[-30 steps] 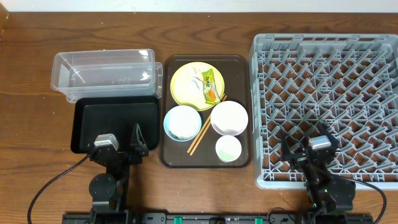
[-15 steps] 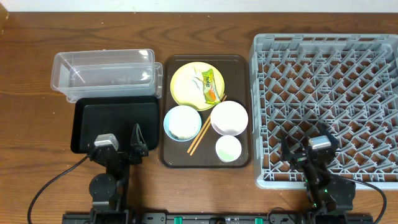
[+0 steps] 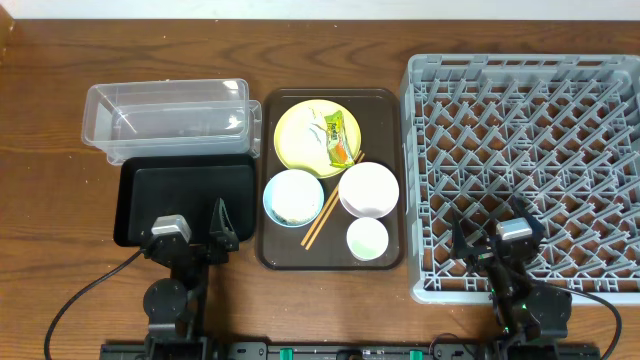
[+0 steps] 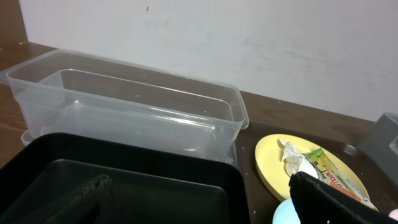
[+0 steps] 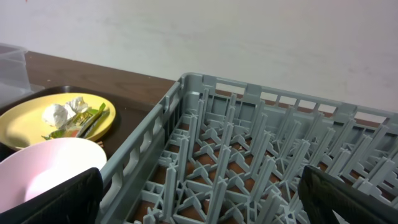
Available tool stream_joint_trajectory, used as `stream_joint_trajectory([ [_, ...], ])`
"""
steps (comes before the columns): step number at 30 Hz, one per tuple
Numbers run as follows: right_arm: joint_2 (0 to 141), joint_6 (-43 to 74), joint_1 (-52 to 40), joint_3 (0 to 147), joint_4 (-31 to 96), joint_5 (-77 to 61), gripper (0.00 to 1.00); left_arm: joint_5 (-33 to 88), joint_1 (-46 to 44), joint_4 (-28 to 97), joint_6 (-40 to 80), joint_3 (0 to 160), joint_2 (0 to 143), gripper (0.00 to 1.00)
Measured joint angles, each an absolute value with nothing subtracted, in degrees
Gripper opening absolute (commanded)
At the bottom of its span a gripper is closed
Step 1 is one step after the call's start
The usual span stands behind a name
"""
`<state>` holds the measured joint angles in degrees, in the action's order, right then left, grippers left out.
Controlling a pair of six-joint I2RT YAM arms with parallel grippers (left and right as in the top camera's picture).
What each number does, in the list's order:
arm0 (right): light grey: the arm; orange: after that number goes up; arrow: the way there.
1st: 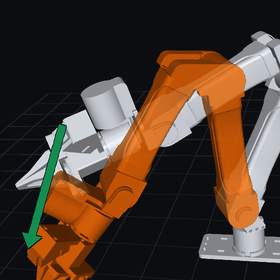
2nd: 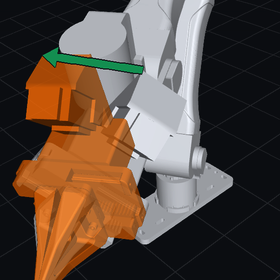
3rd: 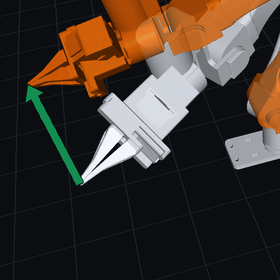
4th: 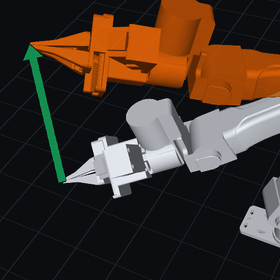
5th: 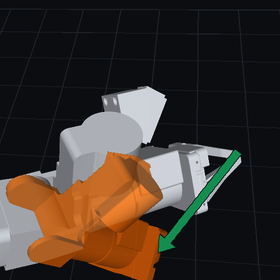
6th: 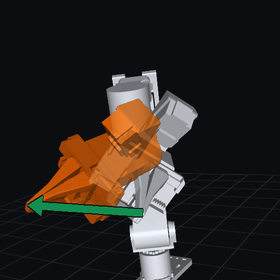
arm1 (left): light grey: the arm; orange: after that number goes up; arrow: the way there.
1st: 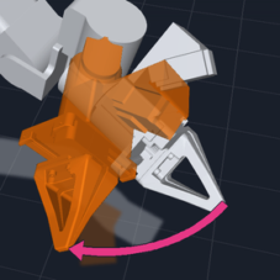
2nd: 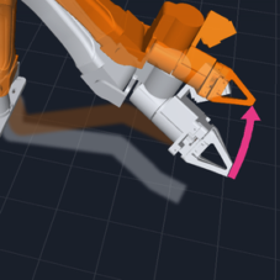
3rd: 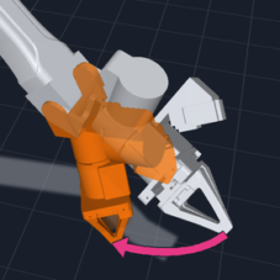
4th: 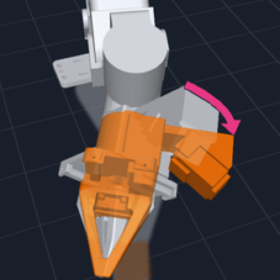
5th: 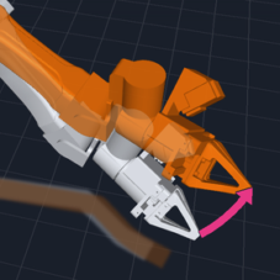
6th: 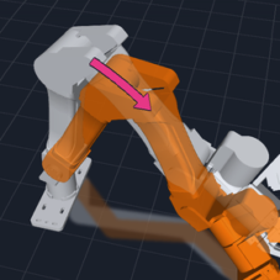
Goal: Sort waste into correct bins and load items into the dishwasher rack
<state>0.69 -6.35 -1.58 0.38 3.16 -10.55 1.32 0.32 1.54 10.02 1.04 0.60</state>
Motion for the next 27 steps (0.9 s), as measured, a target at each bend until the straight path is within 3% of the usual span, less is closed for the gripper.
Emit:
stream_joint_trajectory([
  [17, 0.7, -3.0, -1.6, 0.4, 3.6, -7.4, 0.99, 1.3, 0.3, 1.7, 10.0, 1.0, 0.6, 0.93],
  [27, 8.5, -0.4, -1.6, 4.5, 8.0, -3.3, 0.99, 1.3, 0.3, 10.3, 10.5, 5.8, 8.7, 0.93],
])
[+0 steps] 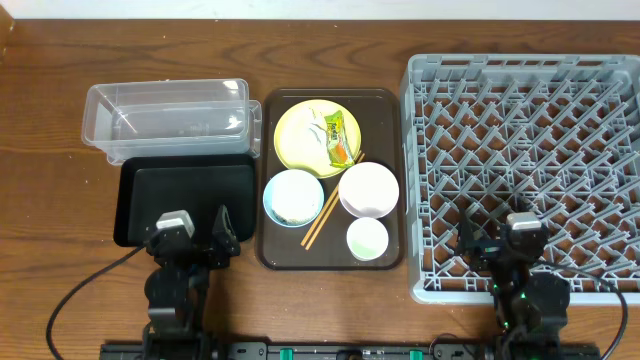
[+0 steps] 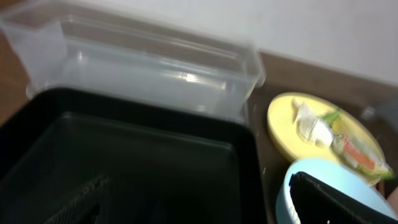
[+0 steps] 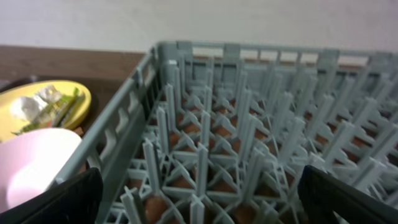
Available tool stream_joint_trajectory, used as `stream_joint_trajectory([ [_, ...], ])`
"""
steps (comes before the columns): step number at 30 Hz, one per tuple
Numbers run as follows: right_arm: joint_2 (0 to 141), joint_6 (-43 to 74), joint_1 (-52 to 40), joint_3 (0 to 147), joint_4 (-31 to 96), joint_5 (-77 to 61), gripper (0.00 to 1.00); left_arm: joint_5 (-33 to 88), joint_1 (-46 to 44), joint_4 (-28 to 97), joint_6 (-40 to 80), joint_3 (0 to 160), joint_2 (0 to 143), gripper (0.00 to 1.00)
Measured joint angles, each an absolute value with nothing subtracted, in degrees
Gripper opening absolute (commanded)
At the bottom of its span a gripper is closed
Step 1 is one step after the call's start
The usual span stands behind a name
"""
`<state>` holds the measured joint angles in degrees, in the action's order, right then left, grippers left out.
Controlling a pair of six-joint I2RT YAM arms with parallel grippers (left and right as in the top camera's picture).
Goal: Sort waste into correct bins and load items into the dishwasher rack
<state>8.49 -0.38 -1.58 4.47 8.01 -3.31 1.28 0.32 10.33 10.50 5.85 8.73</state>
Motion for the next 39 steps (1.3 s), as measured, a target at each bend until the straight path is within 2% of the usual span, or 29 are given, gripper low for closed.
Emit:
stream_joint_trajectory([
  [11, 31.7, -0.2, -1.6, 26.1, 17.2, 0.1, 0.99, 1.3, 0.3, 24.1, 10.5, 29.1, 33.8, 0.93],
  [20, 51.3, -0.7, -1.6, 46.5, 39.7, 0.3, 0.99, 6.8, 0.3, 48.6, 10.5, 52.7, 59.3, 0.93],
  [21, 53.0, -0.8, -1.6, 48.7, 42.0, 0.3, 0.99, 7.2, 0.3, 51.0, 10.5, 55.0, 61.1, 0.98],
  [23, 56.3, -0.8, -1.6, 53.0, 46.0, 0.3, 0.99, 7.7, 0.3, 53.3, 10.7, 59.5, 64.4, 0.98],
  [28, 60.3, -0.9, -1.6, 57.6, 48.6, 0.5, 0.99, 8.9, 0.3, 50.2, 10.7, 62.5, 66.5, 0.98],
  [39, 60.6, -0.9, -1.6, 57.7, 48.4, 0.5, 0.99, 12.3, 0.0, 34.5, 14.2, 62.7, 68.4, 0.98],
])
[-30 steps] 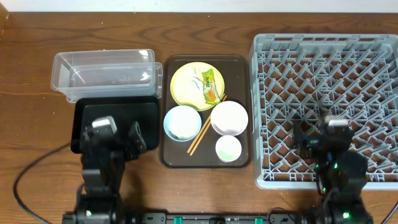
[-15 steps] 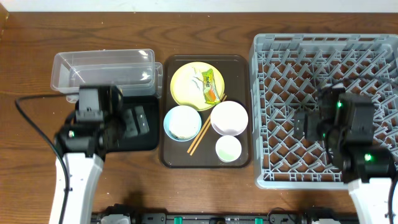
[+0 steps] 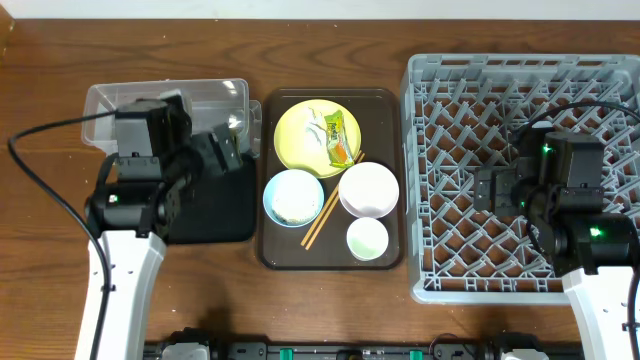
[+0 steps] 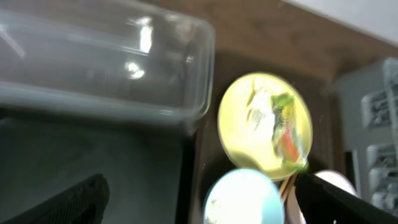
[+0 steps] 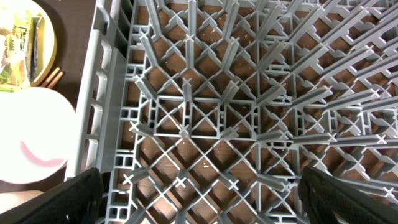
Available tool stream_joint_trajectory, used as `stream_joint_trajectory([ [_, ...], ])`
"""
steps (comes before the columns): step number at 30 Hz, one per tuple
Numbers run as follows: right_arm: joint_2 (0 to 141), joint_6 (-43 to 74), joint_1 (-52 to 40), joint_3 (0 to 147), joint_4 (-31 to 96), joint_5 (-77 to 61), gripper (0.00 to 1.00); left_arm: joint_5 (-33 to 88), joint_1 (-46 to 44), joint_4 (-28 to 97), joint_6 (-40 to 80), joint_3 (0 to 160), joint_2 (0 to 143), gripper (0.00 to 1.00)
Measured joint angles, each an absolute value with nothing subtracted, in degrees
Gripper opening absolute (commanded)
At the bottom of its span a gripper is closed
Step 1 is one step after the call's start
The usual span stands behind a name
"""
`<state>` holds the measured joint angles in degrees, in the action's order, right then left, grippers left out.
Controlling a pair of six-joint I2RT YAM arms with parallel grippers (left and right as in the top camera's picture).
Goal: Sort waste into correct bins and load items into the dishwasher rack
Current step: 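Grasp the white tissue on the yellow plate with the left gripper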
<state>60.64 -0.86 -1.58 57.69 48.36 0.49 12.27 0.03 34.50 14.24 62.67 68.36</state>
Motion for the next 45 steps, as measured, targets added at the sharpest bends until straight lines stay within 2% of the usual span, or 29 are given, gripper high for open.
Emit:
stream_joint_trajectory([
  [5, 60.6, -0.9, -1.6, 57.7, 47.9, 0.5, 0.99, 12.8, -2.4, 26.6, 15.0, 62.8, 73.9, 0.99],
  [15, 60.6, -0.9, -1.6, 57.7, 47.9, 0.5, 0.99, 9.9, -12.0, 20.9, 11.6, 69.6, 89.6, 1.00],
  [18, 60.6, -0.9, -1.6, 57.7, 47.9, 0.5, 0.99, 9.1, -14.8, 17.5, 10.6, 70.8, 93.7, 0.96],
  [26, 60.6, -0.9, -1.6, 57.7, 47.9, 0.5, 0.99, 8.6, -20.8, 10.8, 10.0, 71.0, 104.7, 0.94],
  [29, 60.6, -0.9, -1.6, 57.7, 47.9, 0.5, 0.99, 8.6, -22.1, 9.7, 9.9, 71.0, 108.2, 0.88],
  [38, 60.6, -0.9, -1.6, 57.7, 48.4, 0.5, 0.99, 5.9, -22.2, 9.6, 9.1, 71.0, 113.1, 0.79],
  [43, 60.6, -0.9, -1.6, 57.7, 48.6, 0.5, 0.99, 3.6, -22.2, 9.6, 8.9, 71.0, 113.2, 0.56],
  [45, 60.6, -0.9, -1.6, 57.7, 48.6, 0.5, 0.99, 3.1, -22.2, 10.0, 9.1, 71.0, 113.2, 0.50],
])
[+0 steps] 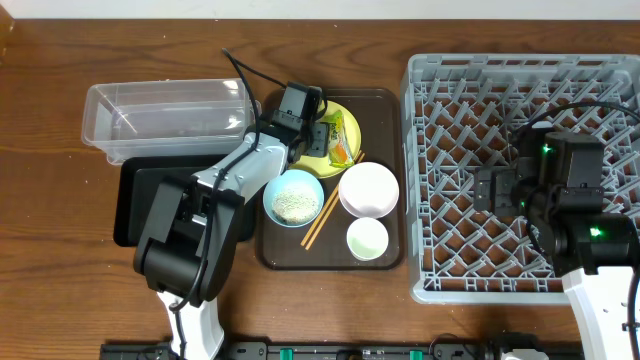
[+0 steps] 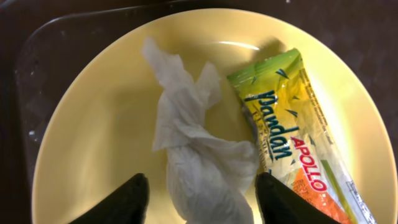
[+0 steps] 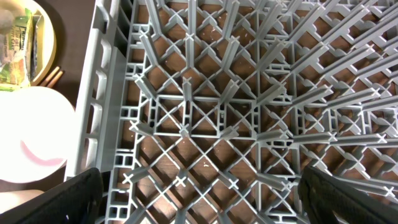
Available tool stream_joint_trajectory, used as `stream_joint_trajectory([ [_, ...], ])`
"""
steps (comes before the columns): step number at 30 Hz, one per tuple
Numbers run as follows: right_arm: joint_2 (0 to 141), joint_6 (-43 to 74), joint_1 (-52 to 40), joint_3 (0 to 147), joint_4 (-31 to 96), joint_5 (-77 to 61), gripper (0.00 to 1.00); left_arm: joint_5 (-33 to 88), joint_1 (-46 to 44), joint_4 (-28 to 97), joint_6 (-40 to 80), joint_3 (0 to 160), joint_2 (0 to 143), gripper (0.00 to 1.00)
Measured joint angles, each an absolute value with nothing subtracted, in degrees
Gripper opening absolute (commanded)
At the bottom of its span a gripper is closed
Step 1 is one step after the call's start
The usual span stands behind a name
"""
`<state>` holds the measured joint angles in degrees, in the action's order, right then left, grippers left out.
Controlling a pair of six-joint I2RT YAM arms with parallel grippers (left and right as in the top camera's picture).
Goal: Sort waste into correct bins and load items into the dishwasher rack
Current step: 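Grasp the white tissue on the yellow plate with the left gripper, then drop the tissue into the clear plastic bin with the left gripper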
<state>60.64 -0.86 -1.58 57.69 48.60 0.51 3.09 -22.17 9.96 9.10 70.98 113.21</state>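
Observation:
A yellow plate [image 2: 87, 124] on the brown tray [image 1: 392, 100] holds a crumpled white napkin [image 2: 199, 155] and a green-orange snack wrapper [image 2: 292, 149]. My left gripper [image 2: 202, 208] hangs low over the plate, open, one fingertip [image 2: 130, 199] on each side of the napkin. From overhead the left gripper [image 1: 312, 130] covers the plate's left half. My right gripper [image 3: 199, 199] is open above the grey dishwasher rack [image 3: 186, 118], with nothing between its fingers.
On the tray also sit a blue bowl [image 1: 294, 197], a white bowl [image 1: 369, 190], a small cup [image 1: 367, 238] and chopsticks [image 1: 322, 215]. A clear bin [image 1: 165, 115] and a black bin [image 1: 150, 200] stand left of the tray. The rack [image 1: 530, 150] fills the right side.
My left gripper has gone from above the bins to low over the yellow plate, and now stands open around the napkin. The right arm has not moved.
Both arms first sat folded at the table's front edge, left by the black bin and right by the rack's corner. Later the left was raised over the bins and the right over the rack. Now the left gripper straddles the napkin.

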Motion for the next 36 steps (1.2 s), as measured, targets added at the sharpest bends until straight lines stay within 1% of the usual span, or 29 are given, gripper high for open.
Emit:
stream_joint_trajectory([
  [4, 60.6, -0.9, -1.6, 57.7, 48.6, 0.5, 0.99, 2.6, -22.2, 10.1, 9.0, 71.0, 113.2, 0.50],
  [5, 60.6, -0.9, -1.6, 57.7, 48.6, 0.5, 0.99, 2.6, -22.2, 10.1, 9.0, 71.0, 113.2, 0.49],
  [7, 60.6, -0.9, -1.6, 57.7, 48.6, 0.5, 0.99, 2.6, -22.2, 10.1, 9.1, 71.0, 113.3, 0.39],
  [9, 60.6, -0.9, -1.6, 57.7, 48.6, 0.5, 0.99, 2.6, -22.2, 10.3, 9.1, 71.0, 113.3, 0.27],
  [14, 60.6, -0.9, -1.6, 57.7, 48.6, 0.5, 0.99, 2.6, -22.2, 10.3, 9.1, 71.0, 113.6, 0.06],
  [22, 60.6, -0.9, -1.6, 57.7, 48.6, 0.5, 0.99, 2.6, -22.0, 10.7, 9.0, 71.0, 113.3, 0.06],
  [26, 60.6, -0.9, -1.6, 57.7, 48.6, 0.5, 0.99, 2.6, -20.4, 11.9, 9.1, 71.0, 109.3, 0.06],
  [29, 60.6, -0.9, -1.6, 57.7, 48.6, 0.5, 0.99, 2.5, -17.7, 11.9, 10.9, 71.0, 103.7, 0.06],
  [32, 60.6, -0.9, -1.6, 57.7, 48.6, 0.5, 0.99, 1.4, -13.4, 11.9, 15.3, 71.0, 98.1, 0.06],
  [36, 60.6, -0.9, -1.6, 57.7, 48.6, 0.5, 0.99, 0.4, -7.2, 12.3, 21.1, 71.1, 95.2, 0.06],
])
